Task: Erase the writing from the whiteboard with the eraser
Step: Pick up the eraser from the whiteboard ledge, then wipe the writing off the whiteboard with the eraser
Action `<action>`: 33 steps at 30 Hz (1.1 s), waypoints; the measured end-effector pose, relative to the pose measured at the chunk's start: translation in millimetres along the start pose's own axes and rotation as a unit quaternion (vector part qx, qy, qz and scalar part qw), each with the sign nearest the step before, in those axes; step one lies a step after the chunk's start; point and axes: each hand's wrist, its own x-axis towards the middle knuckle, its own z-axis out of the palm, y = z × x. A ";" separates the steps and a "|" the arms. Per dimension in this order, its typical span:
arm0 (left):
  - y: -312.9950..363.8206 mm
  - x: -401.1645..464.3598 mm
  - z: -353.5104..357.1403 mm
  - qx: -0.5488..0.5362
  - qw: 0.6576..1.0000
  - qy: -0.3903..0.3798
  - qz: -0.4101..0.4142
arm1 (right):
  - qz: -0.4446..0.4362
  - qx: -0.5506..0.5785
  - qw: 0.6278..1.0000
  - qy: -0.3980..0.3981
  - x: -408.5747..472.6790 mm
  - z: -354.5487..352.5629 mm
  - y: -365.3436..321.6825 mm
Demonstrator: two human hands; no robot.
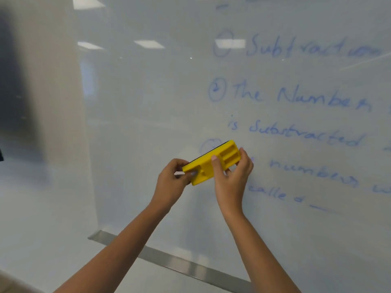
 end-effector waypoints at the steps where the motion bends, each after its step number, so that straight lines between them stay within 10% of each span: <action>1: 7.5 5.8 -3.8 -0.004 1.000 0.014 0.013 | 0.010 0.001 1.000 0.002 2.0 11.4 -8.1; 10: 59.4 59.7 -2.0 -0.137 0.987 0.035 0.072 | -0.041 -0.023 0.997 0.055 53.8 72.0 -55.1; 17: 93.4 137.2 -21.6 -0.035 0.975 -0.119 0.183 | -0.169 -0.002 0.978 0.126 126.3 65.1 -88.5; 24: 143.9 233.3 -33.6 0.202 0.878 0.107 0.421 | -0.325 -0.088 0.932 0.134 215.9 50.5 -133.5; 33: 184.2 318.4 -23.5 0.357 0.806 0.224 0.415 | -0.517 -0.361 0.776 0.025 286.5 82.7 -179.2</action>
